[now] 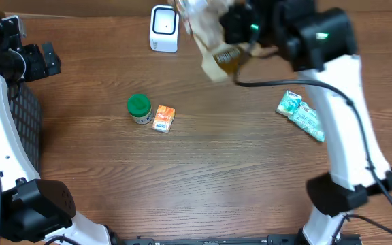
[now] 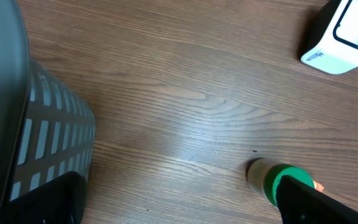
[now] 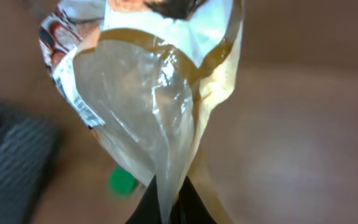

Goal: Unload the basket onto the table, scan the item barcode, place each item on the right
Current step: 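Raise the snack bag toward the white scanner with the right gripper, then hold the snack bag over the white scanner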

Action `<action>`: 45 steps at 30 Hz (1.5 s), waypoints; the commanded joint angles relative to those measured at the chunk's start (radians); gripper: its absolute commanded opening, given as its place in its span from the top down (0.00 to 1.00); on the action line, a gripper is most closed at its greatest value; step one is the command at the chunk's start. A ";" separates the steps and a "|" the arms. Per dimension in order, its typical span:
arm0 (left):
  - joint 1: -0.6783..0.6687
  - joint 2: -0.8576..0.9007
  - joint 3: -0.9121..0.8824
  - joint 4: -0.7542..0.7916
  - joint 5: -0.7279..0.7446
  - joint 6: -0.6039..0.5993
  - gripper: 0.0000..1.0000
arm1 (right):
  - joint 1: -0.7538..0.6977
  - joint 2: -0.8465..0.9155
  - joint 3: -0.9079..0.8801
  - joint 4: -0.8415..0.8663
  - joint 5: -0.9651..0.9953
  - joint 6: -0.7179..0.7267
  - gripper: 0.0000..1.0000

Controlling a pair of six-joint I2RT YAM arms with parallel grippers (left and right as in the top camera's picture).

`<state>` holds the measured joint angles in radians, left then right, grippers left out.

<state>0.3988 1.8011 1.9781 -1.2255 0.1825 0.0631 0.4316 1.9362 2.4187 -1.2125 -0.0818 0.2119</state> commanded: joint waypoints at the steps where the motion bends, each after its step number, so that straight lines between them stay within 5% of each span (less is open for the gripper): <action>1: -0.006 0.006 0.005 0.003 0.001 0.027 0.01 | 0.077 0.140 0.009 0.121 0.466 -0.068 0.96; 7: -0.006 0.006 0.005 0.003 0.000 0.027 0.01 | 0.146 0.397 0.007 0.544 0.943 -0.318 0.96; 15: -0.006 0.006 0.005 0.003 0.000 0.027 0.00 | 0.158 0.602 0.004 1.033 0.985 -0.803 0.96; 20: -0.006 0.006 0.005 0.003 0.000 0.027 0.00 | 0.196 0.675 0.001 1.136 0.932 -1.079 0.96; 45: -0.006 0.006 0.005 0.003 0.001 0.027 0.00 | 0.201 0.732 -0.029 1.271 0.877 -1.189 0.96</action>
<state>0.3992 1.8015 1.9781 -1.2259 0.1825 0.0631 0.6418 2.6328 2.3913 0.0368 0.7925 -0.9730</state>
